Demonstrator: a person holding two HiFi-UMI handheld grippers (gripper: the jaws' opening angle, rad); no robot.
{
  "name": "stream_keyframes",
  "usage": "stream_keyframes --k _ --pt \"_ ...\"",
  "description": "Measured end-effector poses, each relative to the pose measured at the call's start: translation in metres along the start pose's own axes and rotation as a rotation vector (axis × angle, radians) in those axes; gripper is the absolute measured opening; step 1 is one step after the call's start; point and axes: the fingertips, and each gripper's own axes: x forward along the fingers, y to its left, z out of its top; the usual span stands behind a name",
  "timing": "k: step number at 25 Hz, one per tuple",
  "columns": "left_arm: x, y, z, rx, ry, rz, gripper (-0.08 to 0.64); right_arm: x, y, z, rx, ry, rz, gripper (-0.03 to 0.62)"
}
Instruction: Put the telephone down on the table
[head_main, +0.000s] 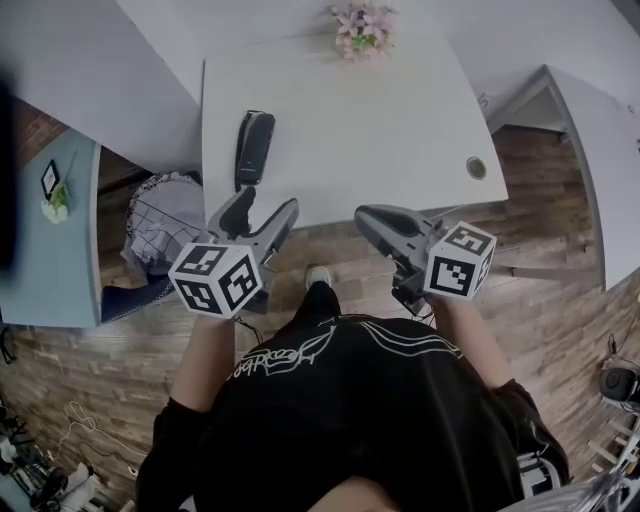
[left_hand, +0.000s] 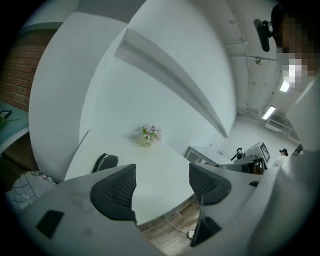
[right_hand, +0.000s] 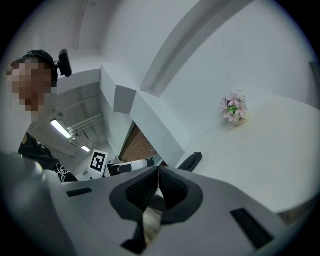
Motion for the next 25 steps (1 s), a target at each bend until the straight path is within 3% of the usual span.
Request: stream_keyframes --k 5,7,10,13,20,25 --pt "-0.041 -0.064 -0.005 -0.014 -0.067 -0.064 0.207 -0.034 0.044 -0.009 -0.057 -0.029 0.045 0.040" --pt "-0.057 -0.092 -0.008 0.009 -0.090 -0.090 0.180 -0.051 0.062 -0.014 -0.088 -0.040 0.054 0.040" --pt "-0.078 -0.133 -0.011 0.066 -0.111 -0.126 0.068 -0.075 0.089 -0.018 -0.138 -0.060 0.065 0.040" --pt "-0.098 -0.172 -0.012 0.109 -0.129 -0.173 0.023 -0.098 0.115 -0.022 -0.190 -0.077 0.076 0.040" --pt "-0.118 -0.221 -0.033 0.069 -0.092 -0.304 0.006 -0.137 0.150 -0.034 -0.168 -0.139 0.119 0.038" --pt "-0.137 -0.248 -0.031 0.034 -0.132 -0.366 0.006 -0.157 0.168 -0.038 -0.178 -0.154 0.124 0.038"
